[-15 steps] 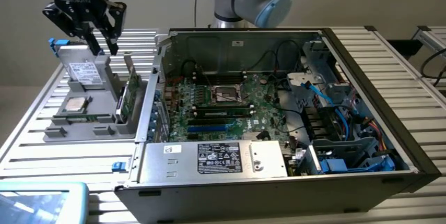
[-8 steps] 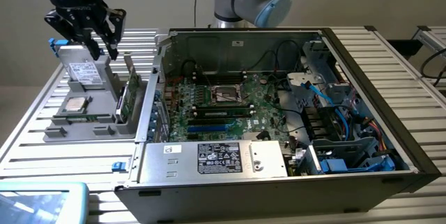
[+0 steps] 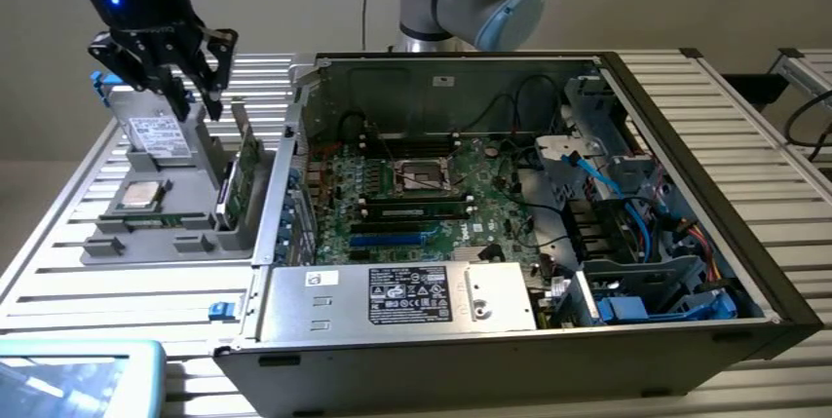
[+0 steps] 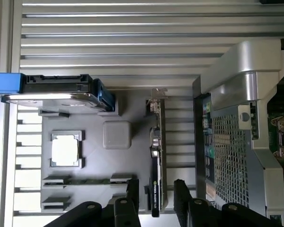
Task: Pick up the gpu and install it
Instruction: 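Pick up the gpu and move the gpu toward the slot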
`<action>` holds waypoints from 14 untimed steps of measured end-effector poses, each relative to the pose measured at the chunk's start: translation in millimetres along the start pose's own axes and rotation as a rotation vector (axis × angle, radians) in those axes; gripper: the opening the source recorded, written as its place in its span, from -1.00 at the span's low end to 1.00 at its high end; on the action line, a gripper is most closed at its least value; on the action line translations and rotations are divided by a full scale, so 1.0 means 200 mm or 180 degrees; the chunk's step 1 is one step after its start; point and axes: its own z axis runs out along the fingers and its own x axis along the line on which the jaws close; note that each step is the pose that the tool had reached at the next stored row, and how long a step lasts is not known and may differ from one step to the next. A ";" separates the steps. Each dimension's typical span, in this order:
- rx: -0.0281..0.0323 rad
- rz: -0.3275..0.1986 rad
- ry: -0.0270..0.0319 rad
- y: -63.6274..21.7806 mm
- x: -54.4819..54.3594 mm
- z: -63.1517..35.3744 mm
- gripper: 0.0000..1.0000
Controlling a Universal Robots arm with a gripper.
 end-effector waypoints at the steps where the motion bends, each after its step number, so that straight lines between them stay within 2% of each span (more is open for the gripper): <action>1: -0.0009 -0.0007 0.0001 -0.001 0.00 0.007 -0.12; 4: -0.0027 -0.0014 0.0001 -0.003 0.00 0.034 -0.12; 14: -0.0029 -0.0014 0.0002 -0.012 0.00 0.124 -0.12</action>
